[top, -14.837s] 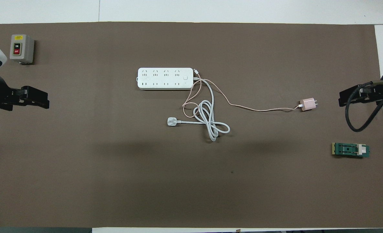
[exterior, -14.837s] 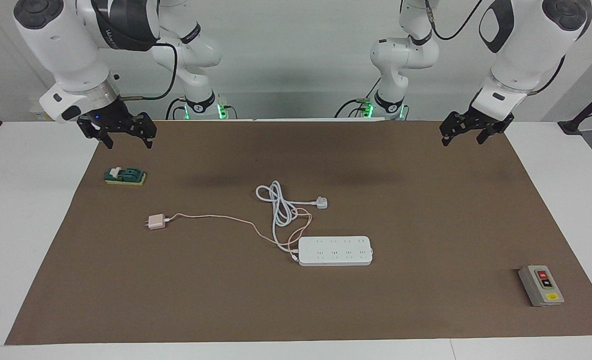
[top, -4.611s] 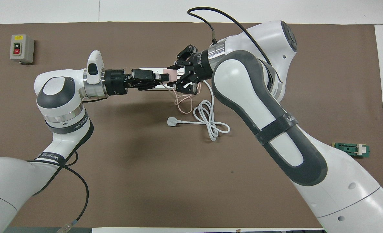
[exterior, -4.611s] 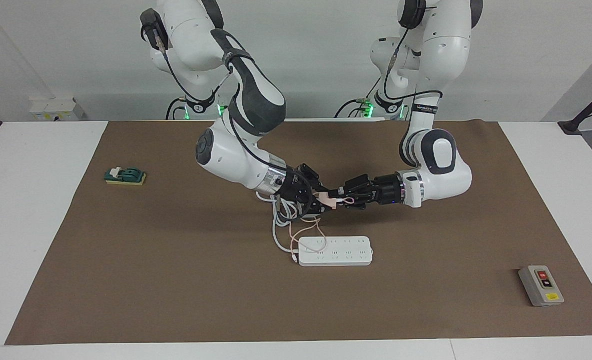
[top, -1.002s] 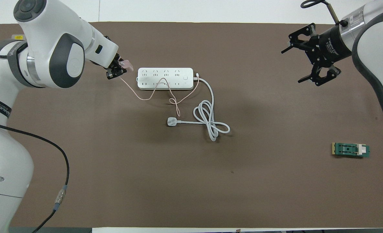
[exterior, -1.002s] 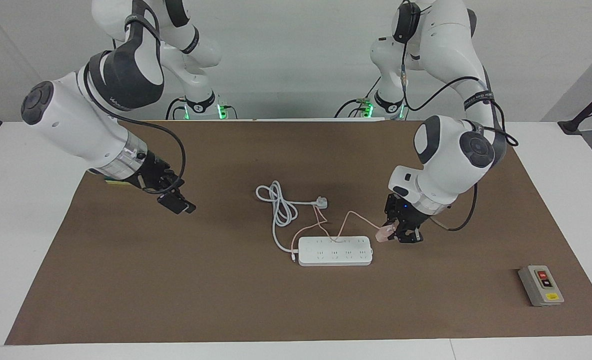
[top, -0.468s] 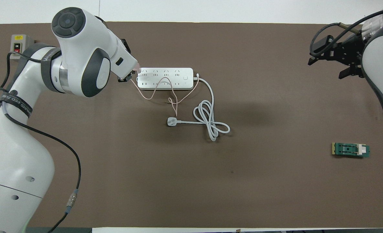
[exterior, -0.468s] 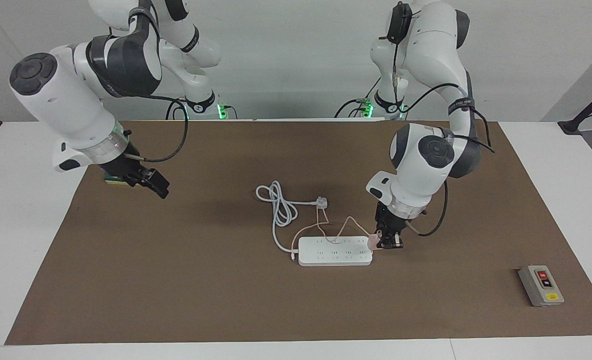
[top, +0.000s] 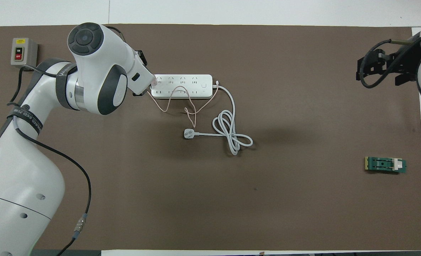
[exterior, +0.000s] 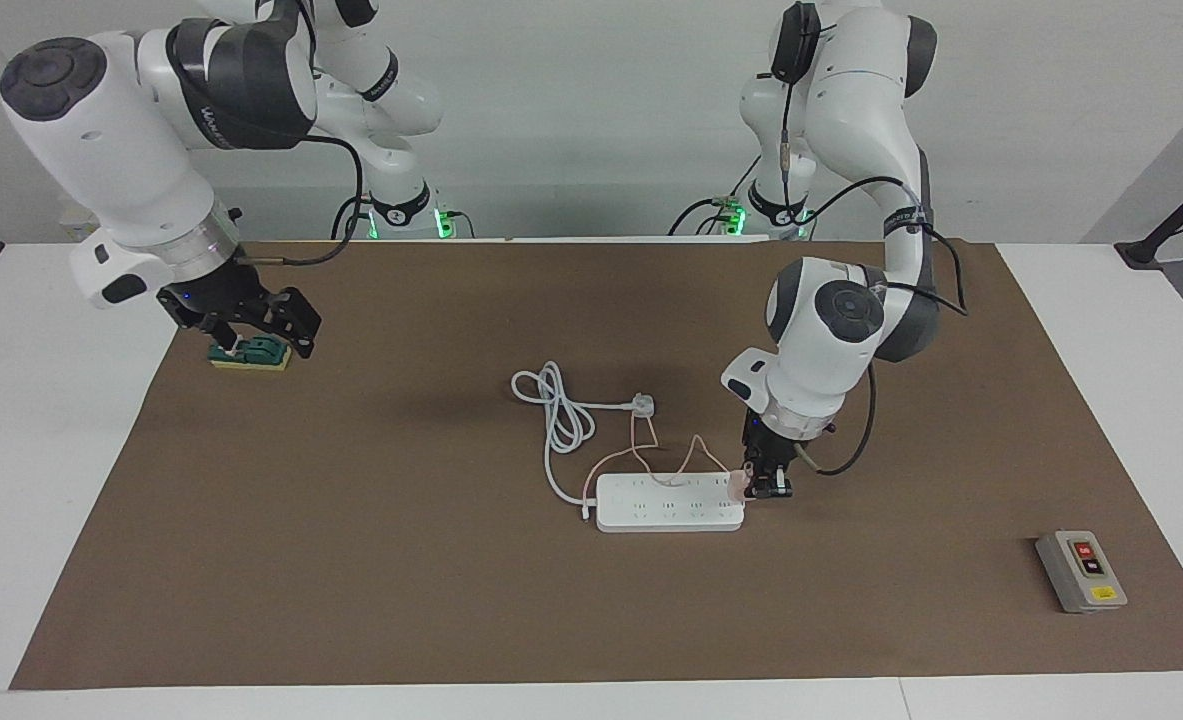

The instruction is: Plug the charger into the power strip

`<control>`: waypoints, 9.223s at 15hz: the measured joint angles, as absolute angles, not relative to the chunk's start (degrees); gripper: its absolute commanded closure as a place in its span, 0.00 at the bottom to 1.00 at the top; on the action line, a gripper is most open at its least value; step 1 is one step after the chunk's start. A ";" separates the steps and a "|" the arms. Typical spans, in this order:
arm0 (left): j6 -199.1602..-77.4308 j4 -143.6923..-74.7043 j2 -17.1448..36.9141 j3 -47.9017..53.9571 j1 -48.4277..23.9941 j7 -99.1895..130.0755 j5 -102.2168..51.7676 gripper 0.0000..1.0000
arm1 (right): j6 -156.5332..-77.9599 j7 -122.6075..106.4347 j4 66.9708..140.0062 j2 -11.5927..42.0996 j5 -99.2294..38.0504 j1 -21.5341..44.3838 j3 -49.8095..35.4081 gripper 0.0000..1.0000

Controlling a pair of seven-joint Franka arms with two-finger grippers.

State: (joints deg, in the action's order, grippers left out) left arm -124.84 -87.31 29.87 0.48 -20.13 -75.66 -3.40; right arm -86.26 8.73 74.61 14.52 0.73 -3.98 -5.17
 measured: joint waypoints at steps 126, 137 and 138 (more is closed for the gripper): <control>-94.19 -84.64 9.24 -8.54 -19.14 -40.82 -17.29 0.00 | -82.84 -1.71 91.63 -2.99 2.87 1.91 1.32 0.00; -86.73 -84.58 2.58 -13.54 -18.26 -5.96 -8.86 0.00 | -82.88 -1.71 91.63 -2.99 0.94 1.91 1.31 0.00; -86.40 -84.72 2.01 -13.97 -18.11 -5.30 -8.80 0.00 | -82.88 -1.71 91.63 -2.99 0.90 1.91 1.31 0.00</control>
State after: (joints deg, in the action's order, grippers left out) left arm -86.40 -84.72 2.01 -13.97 -18.11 -5.30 -8.80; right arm -82.88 -1.71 91.63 -2.99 0.90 1.91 1.31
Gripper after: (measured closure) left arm 0.000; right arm 0.000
